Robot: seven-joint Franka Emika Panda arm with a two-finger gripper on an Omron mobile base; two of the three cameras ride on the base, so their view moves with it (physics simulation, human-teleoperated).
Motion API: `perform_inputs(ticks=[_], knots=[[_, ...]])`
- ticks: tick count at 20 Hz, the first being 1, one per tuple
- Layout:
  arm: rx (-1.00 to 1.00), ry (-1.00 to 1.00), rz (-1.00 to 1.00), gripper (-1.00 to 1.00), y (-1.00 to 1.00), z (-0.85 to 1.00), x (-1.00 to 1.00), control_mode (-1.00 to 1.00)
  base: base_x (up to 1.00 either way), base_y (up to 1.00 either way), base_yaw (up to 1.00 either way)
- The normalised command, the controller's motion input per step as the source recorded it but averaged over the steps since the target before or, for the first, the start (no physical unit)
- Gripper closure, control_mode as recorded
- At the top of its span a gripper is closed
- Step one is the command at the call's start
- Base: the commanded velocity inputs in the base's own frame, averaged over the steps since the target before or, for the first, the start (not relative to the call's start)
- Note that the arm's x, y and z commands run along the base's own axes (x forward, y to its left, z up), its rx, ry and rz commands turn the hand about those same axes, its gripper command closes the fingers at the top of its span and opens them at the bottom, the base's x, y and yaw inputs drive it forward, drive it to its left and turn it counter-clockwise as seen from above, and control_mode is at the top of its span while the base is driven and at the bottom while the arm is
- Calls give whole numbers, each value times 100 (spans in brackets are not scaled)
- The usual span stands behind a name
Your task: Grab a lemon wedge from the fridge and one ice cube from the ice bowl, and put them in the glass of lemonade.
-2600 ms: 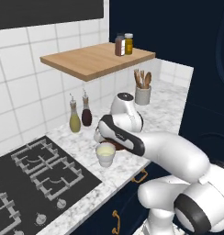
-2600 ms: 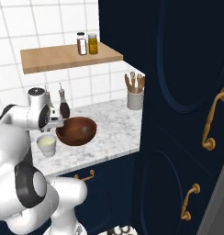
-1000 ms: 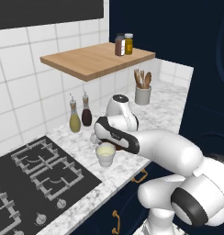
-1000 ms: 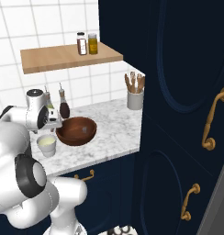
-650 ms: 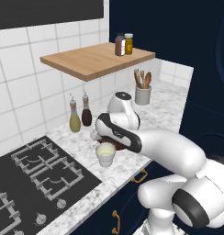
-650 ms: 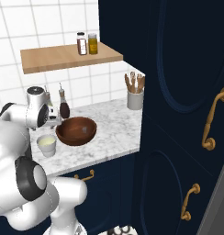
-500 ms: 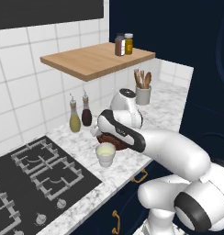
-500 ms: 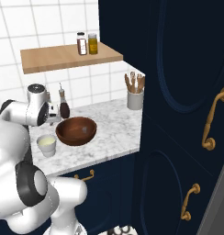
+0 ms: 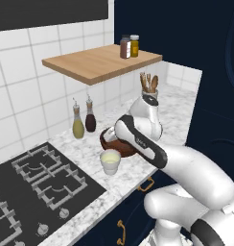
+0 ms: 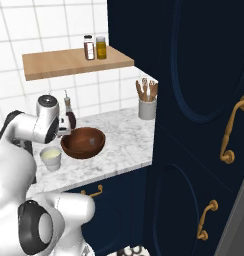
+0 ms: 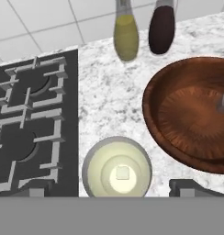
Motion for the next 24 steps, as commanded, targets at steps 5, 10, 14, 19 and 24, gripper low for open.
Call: perform_inputs(ticks=[5, 10, 14, 19, 24], knots=[[-6, 5, -5, -100, -53, 14, -26, -100, 0, 0, 0], [-19, 13, -12, -100, -93, 39, -24, -100, 0, 0, 0], [-6, -1, -19, -100, -92, 15, -46, -100, 0, 0, 0], [3, -9, -11, -100, -61, 13, -89, -100, 0, 0, 0], [4, -7, -12, -100, -31, 16, -33, -100, 0, 0, 0]])
